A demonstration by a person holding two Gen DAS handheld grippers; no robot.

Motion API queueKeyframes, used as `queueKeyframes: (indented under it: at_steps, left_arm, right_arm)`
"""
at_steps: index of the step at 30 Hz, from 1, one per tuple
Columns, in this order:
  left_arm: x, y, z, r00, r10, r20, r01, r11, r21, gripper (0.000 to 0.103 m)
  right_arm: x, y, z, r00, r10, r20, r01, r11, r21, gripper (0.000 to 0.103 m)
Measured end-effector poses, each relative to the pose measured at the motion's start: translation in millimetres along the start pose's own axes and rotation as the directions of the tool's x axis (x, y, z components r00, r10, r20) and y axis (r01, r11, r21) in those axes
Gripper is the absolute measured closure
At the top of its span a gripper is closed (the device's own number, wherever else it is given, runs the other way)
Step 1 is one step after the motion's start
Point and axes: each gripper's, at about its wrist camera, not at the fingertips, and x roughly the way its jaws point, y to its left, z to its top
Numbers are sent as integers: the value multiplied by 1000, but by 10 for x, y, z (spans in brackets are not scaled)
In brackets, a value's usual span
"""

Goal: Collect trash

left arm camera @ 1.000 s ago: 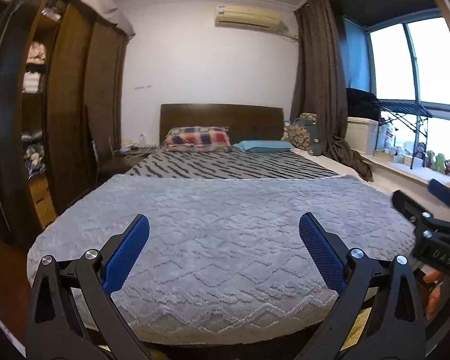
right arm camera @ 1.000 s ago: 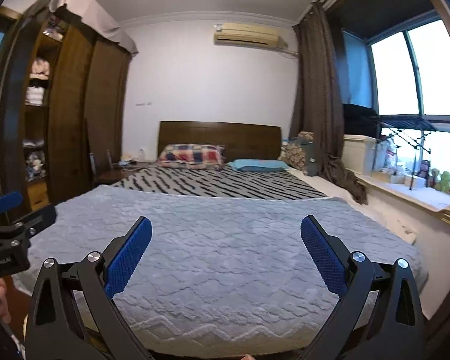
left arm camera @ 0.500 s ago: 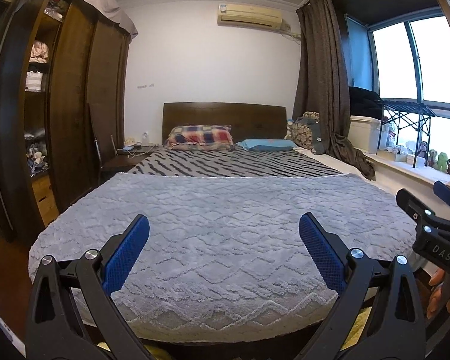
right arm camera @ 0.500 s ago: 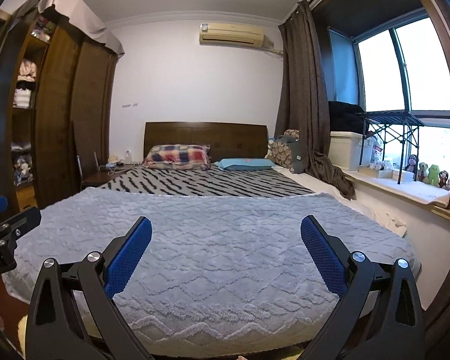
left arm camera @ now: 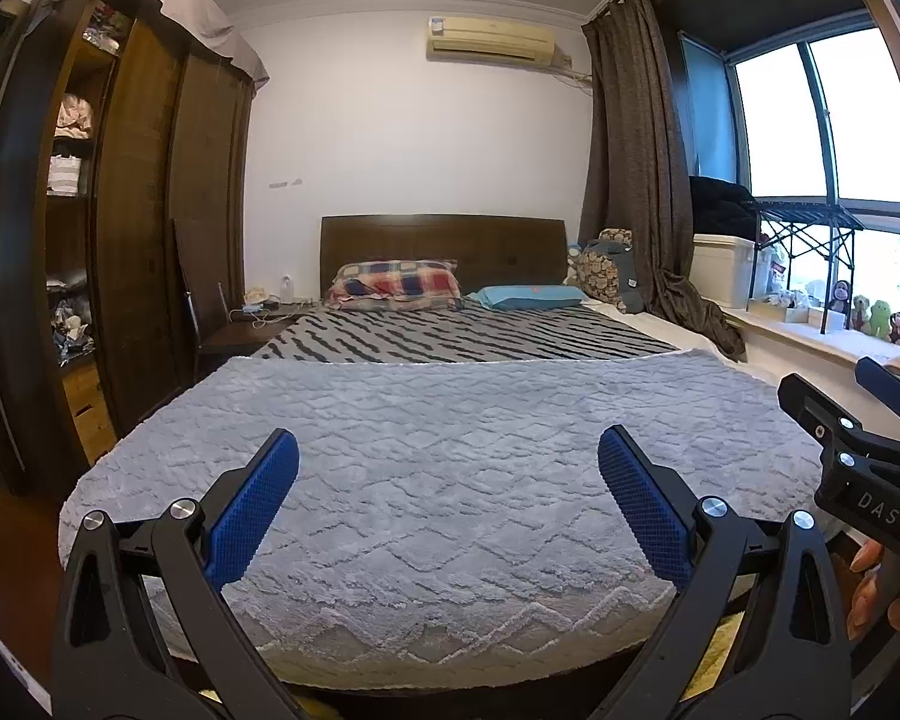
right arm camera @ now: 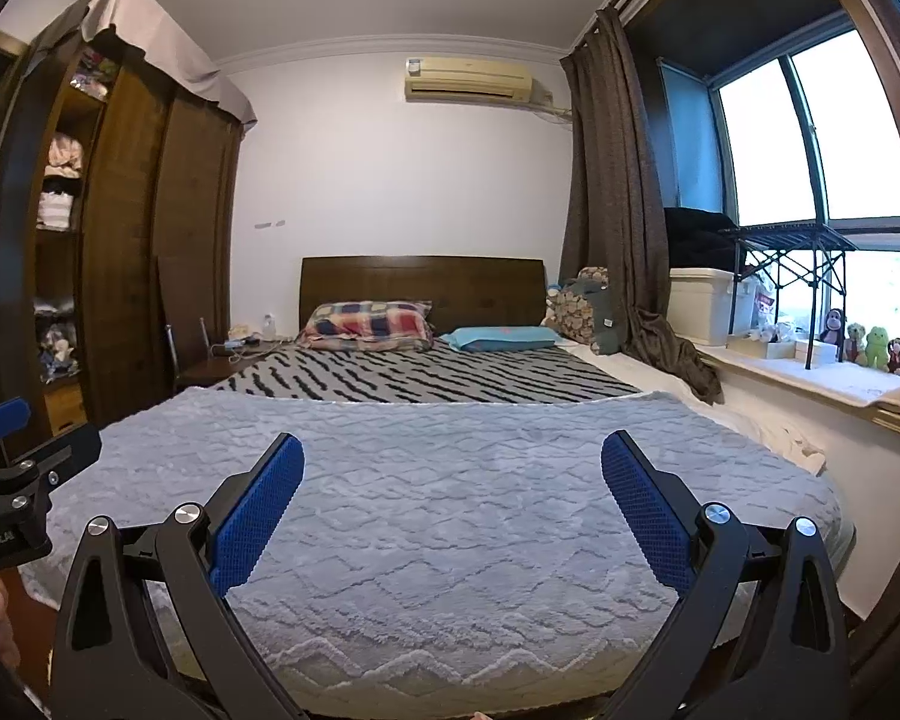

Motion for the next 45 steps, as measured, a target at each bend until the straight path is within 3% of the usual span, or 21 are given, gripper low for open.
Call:
queueKeyframes:
  at_steps: [45]
  left_arm:
    - [-21,-18,19,999,43,-7,-43,999,0,8]
  right_arm:
    - [-17,49,-7,1000,-12,-3,12,1000,19,3]
